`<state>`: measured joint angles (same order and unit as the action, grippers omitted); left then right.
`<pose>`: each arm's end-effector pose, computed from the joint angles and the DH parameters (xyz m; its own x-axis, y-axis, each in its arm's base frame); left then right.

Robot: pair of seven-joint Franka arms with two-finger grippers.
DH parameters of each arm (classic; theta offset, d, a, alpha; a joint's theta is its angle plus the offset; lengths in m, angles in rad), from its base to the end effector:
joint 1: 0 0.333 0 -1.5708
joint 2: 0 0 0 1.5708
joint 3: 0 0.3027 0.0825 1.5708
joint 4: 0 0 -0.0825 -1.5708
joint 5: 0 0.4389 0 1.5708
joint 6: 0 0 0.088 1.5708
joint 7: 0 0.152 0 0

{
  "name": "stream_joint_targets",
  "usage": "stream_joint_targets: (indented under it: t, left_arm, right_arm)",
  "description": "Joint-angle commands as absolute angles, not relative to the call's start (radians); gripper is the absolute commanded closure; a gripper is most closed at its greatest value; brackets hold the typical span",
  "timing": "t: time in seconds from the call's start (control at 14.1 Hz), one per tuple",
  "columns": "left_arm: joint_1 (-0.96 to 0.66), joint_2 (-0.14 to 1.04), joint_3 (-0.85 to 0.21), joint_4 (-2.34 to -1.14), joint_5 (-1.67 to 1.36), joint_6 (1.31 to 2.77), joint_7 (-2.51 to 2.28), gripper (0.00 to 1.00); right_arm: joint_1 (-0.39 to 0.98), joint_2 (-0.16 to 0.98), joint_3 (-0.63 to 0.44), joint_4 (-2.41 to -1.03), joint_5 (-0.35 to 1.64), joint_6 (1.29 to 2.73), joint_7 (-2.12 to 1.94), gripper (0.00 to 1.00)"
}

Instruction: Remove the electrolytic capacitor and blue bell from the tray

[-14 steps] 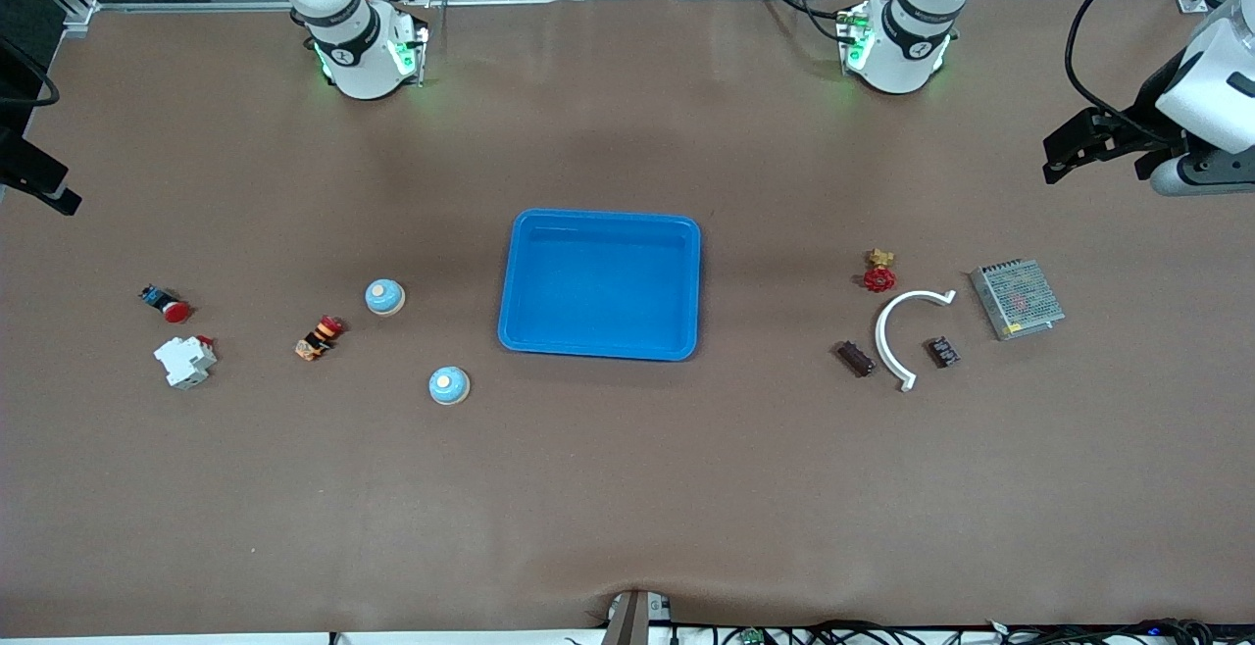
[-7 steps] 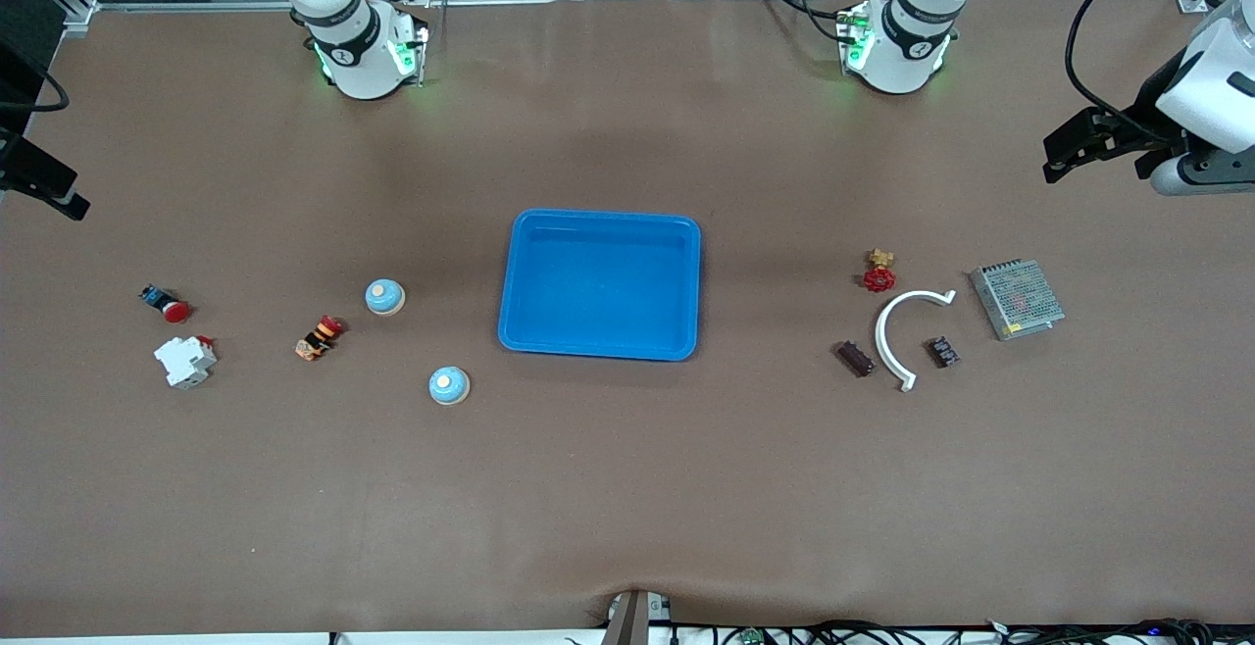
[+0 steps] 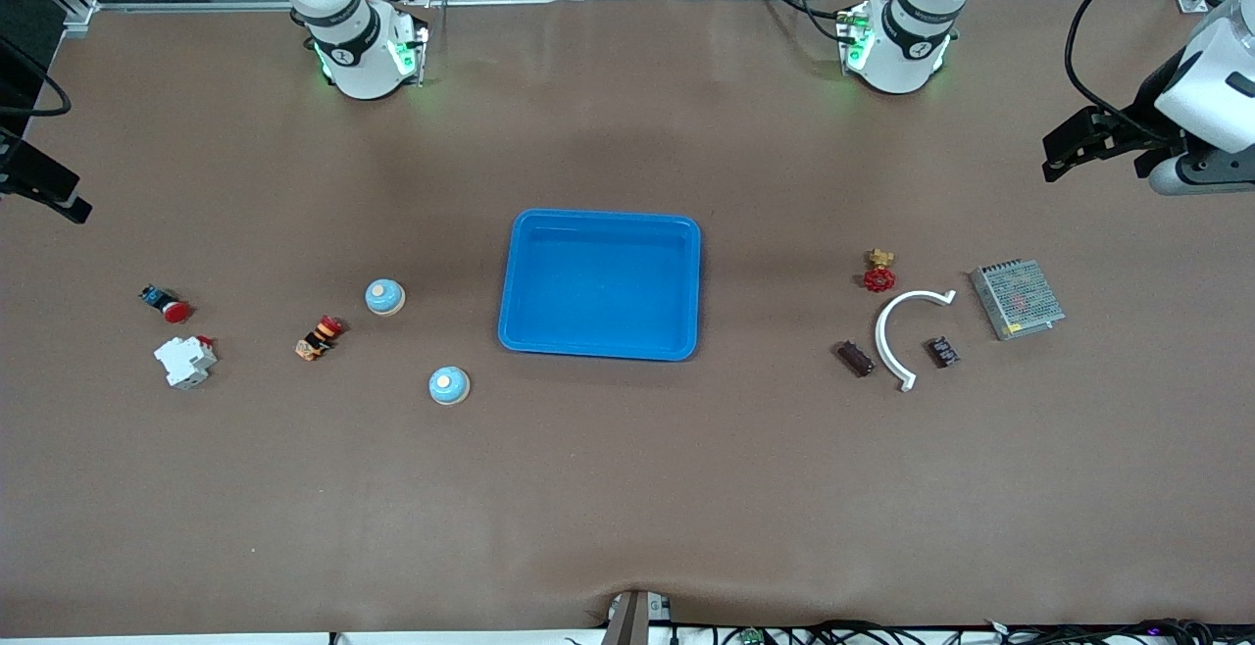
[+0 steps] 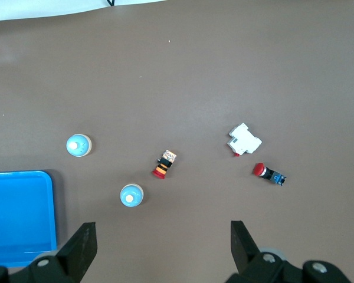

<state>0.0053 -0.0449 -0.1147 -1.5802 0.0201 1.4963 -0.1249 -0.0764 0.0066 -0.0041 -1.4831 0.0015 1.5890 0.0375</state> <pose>0.5833 -0.0621 0.5817 0.9992 0.0173 -0.0358 0.0163 -0.9994 -0.0299 0.6159 -0.0495 0.6104 0.9881 -0.1174 0.0990 -0.1174 -0.9931 -0.0052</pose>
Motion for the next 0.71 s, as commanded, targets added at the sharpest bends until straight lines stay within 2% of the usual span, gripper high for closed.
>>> stream_joint_targets:
  t: [0.0,0.64]
  left_arm:
    - [0.015,-0.043,-0.124,-1.563,0.000,1.474,-0.121,0.00]
    - [0.014,-0.043,-0.124,-1.563,0.000,1.473,-0.123,0.00]
  right_arm:
    - [-0.067,0.015,-0.011,-1.473,0.002,1.592,0.049,0.00]
    - [-0.069,0.012,-0.008,-1.474,0.002,1.601,0.049,0.00]
